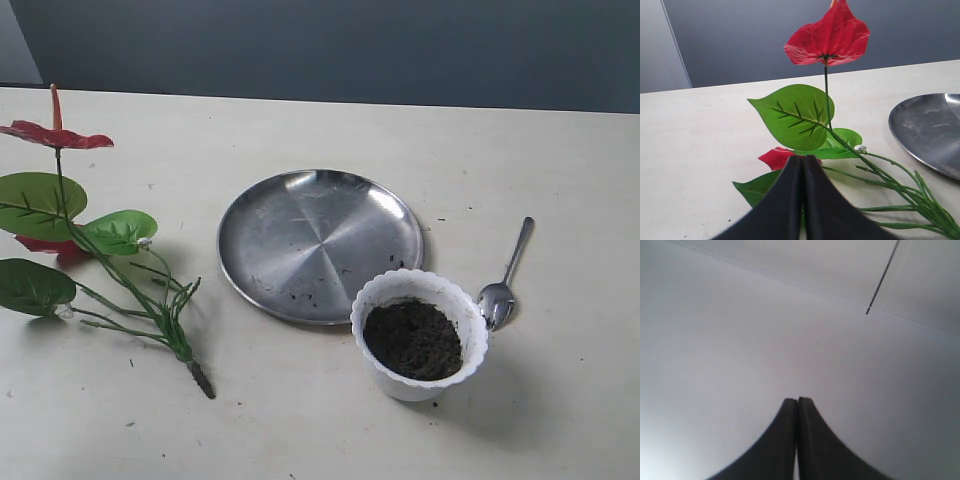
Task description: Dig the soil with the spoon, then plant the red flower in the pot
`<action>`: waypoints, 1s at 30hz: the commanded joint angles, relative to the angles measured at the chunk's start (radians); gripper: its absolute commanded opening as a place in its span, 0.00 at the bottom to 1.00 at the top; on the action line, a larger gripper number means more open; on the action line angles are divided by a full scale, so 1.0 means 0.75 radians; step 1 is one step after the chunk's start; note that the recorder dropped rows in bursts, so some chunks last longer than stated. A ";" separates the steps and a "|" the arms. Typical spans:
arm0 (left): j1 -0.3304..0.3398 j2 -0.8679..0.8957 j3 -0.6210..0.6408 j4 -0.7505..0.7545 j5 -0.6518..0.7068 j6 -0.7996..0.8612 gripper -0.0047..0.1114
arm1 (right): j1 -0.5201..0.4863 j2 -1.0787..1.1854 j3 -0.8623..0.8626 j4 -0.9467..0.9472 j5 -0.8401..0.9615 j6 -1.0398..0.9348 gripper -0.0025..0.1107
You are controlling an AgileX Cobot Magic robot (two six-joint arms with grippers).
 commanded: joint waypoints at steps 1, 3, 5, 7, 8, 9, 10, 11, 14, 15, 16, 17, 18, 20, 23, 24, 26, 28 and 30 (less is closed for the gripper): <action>-0.007 -0.002 -0.003 0.001 -0.018 -0.008 0.05 | -0.006 0.035 -0.074 -0.278 -0.024 -0.211 0.02; -0.007 -0.002 -0.003 0.001 -0.018 -0.008 0.05 | -0.006 0.106 -0.189 -0.314 0.021 -0.438 0.02; -0.007 -0.002 -0.003 0.001 -0.018 -0.008 0.05 | -0.006 0.225 -0.334 -0.329 0.127 -0.653 0.02; -0.007 -0.002 -0.003 0.001 -0.018 -0.008 0.05 | -0.006 0.384 -0.488 -0.363 0.304 -0.825 0.02; -0.007 -0.002 -0.003 0.001 -0.018 -0.008 0.05 | -0.006 0.479 -0.581 -0.381 0.433 -0.895 0.02; -0.007 -0.002 -0.003 0.001 -0.018 -0.008 0.05 | -0.006 0.559 -0.657 -0.387 0.548 -0.936 0.02; -0.007 -0.002 -0.003 0.001 -0.018 -0.008 0.05 | -0.006 0.665 -0.754 -0.394 0.692 -0.971 0.02; -0.007 -0.002 -0.003 0.001 -0.018 -0.008 0.05 | -0.006 0.774 -0.849 -0.414 0.828 -0.994 0.02; -0.007 -0.002 -0.003 0.001 -0.018 -0.008 0.05 | -0.006 1.090 -1.128 -0.451 1.212 -0.999 0.02; -0.007 -0.002 -0.003 0.001 -0.018 -0.008 0.05 | -0.006 1.204 -1.199 -0.451 1.304 -0.999 0.02; -0.007 -0.002 -0.003 0.001 -0.018 -0.008 0.05 | -0.006 1.314 -1.300 -0.449 1.430 -0.999 0.02; -0.007 -0.002 -0.003 0.001 -0.018 -0.008 0.05 | -0.006 1.421 -1.363 -0.449 1.506 -0.999 0.02; -0.007 -0.002 -0.003 0.001 -0.018 -0.008 0.05 | -0.006 1.503 -1.421 -0.449 1.566 -0.996 0.02; -0.007 -0.002 -0.003 0.001 -0.018 -0.008 0.05 | -0.003 1.692 -1.536 -0.449 1.675 -0.962 0.02; -0.007 -0.002 -0.003 0.001 -0.018 -0.008 0.05 | 0.014 1.991 -1.655 -0.455 1.786 -0.836 0.02; -0.007 -0.002 -0.003 0.001 -0.018 -0.008 0.05 | 0.059 2.120 -1.676 -0.471 1.825 -0.833 0.02; -0.007 -0.002 -0.003 0.001 -0.018 -0.008 0.05 | 0.159 2.266 -1.683 -0.506 1.857 -0.833 0.02; -0.007 -0.002 -0.003 0.001 -0.018 -0.008 0.05 | 0.275 2.368 -1.683 -0.611 1.829 -0.738 0.02; -0.007 -0.002 -0.003 0.001 -0.018 -0.008 0.05 | 0.365 2.434 -1.683 -0.845 1.752 -0.475 0.02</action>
